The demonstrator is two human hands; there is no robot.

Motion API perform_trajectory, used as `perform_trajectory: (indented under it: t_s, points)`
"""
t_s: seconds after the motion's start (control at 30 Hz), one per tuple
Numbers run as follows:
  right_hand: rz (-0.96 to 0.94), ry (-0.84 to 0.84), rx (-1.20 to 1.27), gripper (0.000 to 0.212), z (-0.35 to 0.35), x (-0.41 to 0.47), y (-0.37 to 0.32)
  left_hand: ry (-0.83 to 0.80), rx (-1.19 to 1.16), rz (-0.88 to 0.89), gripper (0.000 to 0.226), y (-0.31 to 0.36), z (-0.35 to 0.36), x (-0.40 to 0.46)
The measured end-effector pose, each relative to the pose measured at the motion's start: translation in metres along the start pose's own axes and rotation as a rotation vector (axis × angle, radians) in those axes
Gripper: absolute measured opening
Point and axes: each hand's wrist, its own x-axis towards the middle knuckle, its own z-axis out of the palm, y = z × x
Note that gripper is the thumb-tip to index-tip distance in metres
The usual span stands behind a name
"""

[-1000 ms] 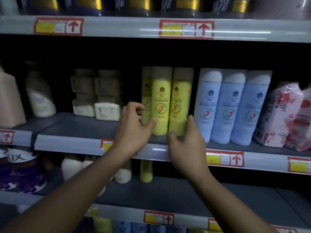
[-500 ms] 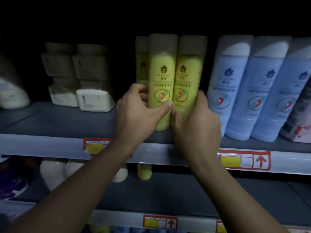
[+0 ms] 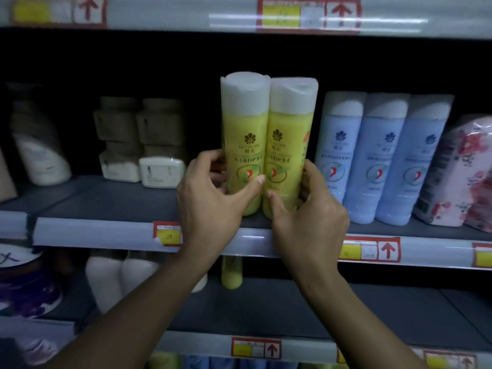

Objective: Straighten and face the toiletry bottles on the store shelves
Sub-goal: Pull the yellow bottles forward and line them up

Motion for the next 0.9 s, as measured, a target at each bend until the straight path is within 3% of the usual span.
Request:
perform_trajectory:
  t_s: [0.27, 0.4, 0.6, 0.8, 0.9]
  points:
    - [-0.105, -0.015, 0.149, 0.071, -0.052, -0.018, -0.018, 0.031, 0.006, 0.175, 0.058, 0.061, -0.047, -0.026]
    - [-0.158, -0.038, 0.2, 0.053, -0.078, -0.035, -0.02, -0.035, 0.032, 0.204, 0.056, 0.076, -0.068, -0.049]
    - [-0.114, -0.169, 0.235, 0.031, -0.101, -0.067, 0.004, -0.106, 0.02, 0.08, 0.059, 0.06, -0.089, -0.087]
    - [-0.072, -0.412, 0.253, 0.052, -0.117, -0.101, 0.023, -0.158, 0.048, -0.035, 0.055, 0.021, -0.1, -0.13]
    - [0.016, -0.547, 0.318, 0.046, -0.116, -0.122, 0.042, -0.212, 0.087, -0.085, 0.058, 0.001, -0.104, -0.154]
